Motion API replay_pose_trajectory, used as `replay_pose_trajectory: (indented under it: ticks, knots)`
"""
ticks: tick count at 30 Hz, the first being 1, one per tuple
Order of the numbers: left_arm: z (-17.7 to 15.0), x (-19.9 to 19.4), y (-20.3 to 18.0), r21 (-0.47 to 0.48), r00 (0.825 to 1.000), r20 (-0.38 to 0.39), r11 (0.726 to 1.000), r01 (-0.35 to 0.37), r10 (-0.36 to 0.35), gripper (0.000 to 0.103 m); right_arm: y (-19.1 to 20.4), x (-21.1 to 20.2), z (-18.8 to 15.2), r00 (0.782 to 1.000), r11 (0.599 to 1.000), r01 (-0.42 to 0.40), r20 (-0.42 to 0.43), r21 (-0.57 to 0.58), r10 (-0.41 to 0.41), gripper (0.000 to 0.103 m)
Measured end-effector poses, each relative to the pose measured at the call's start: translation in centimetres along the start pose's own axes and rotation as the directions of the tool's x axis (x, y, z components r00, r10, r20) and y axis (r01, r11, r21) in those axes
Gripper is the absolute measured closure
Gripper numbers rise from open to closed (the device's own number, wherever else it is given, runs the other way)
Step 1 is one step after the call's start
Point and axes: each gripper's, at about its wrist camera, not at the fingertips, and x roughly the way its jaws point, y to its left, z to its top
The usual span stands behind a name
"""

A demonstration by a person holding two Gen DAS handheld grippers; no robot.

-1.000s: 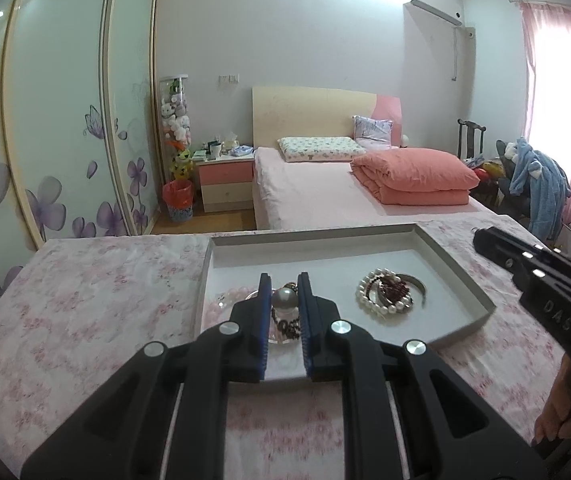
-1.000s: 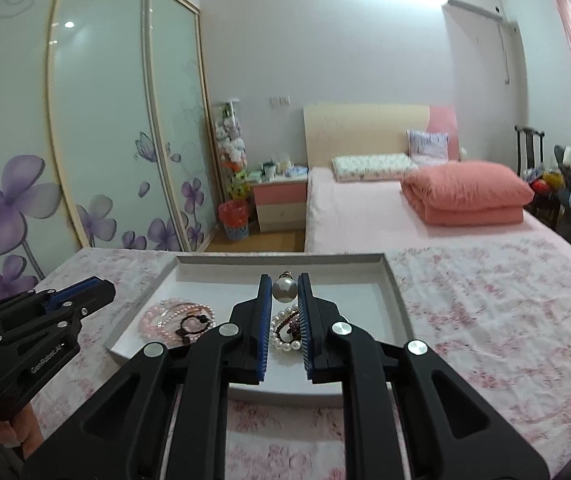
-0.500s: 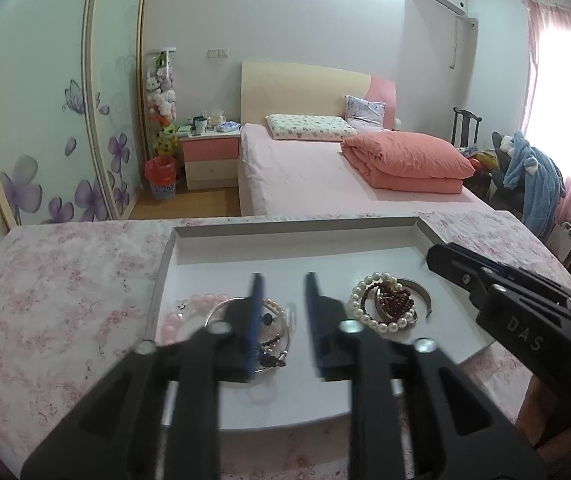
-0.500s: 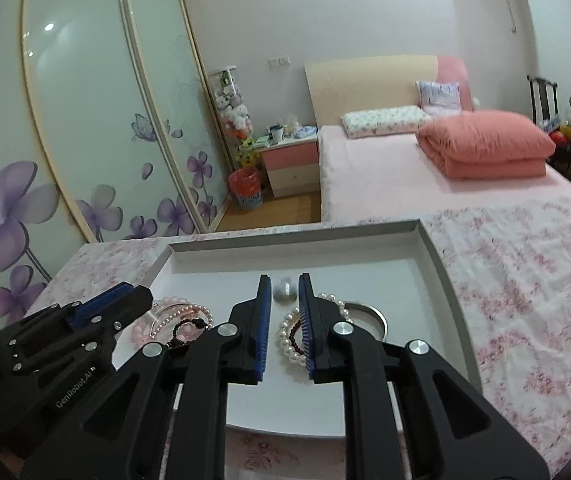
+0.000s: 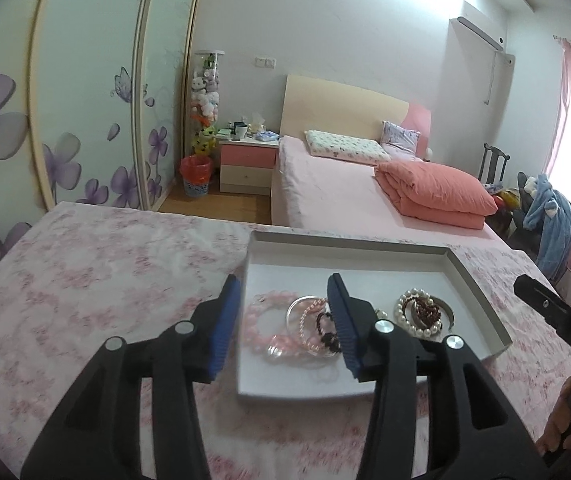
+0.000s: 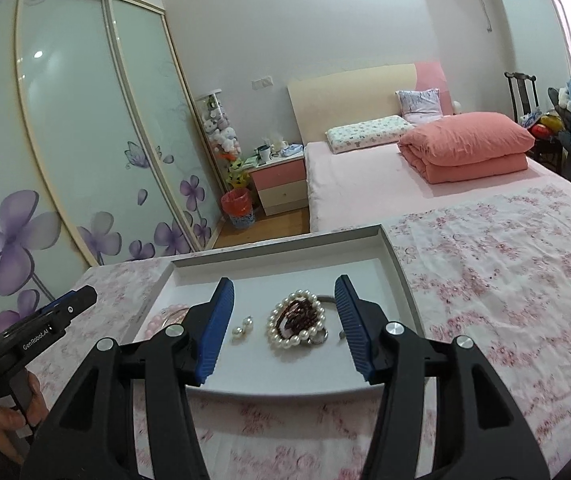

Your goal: Organize jewelry

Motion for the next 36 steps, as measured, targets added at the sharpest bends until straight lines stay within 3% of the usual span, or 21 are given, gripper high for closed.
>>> replay_pose_trajectory:
  ticks: [11,23,28,36]
  knots:
    - [-2.2,-7.3,0.6,0.031,0.997,0.073,0.999,-0.019,0.017,0.04,2.3,-6.3,-1.8,0.998,0.997,0.042,0.055,-0.07,-0.038,0.039]
    - [-6.3,-14.3,-0.7,0.089,0.985,0.171,0.995,-0.043,0.027,0.005,3.5,-11.8,-4.6,0.991,0.99,0.082,0.116,-0.119,-0.068,0.014]
    - [-7.2,-15.7,-1.2,0.102,0.983,0.182,0.993,-0.058,0.039,0.004,3.9,-13.3,-5.3,0.986,0.985,0.099,0.146,-0.138,-0.078,0.002]
    - [-8.5,-17.1,-1.7,0.1,0.978,0.203,0.993,-0.07,0.048,0.004,4.1,-14.6,-6.7,0.984,0.985,0.101,0.161,-0.143,-0.078,0.002]
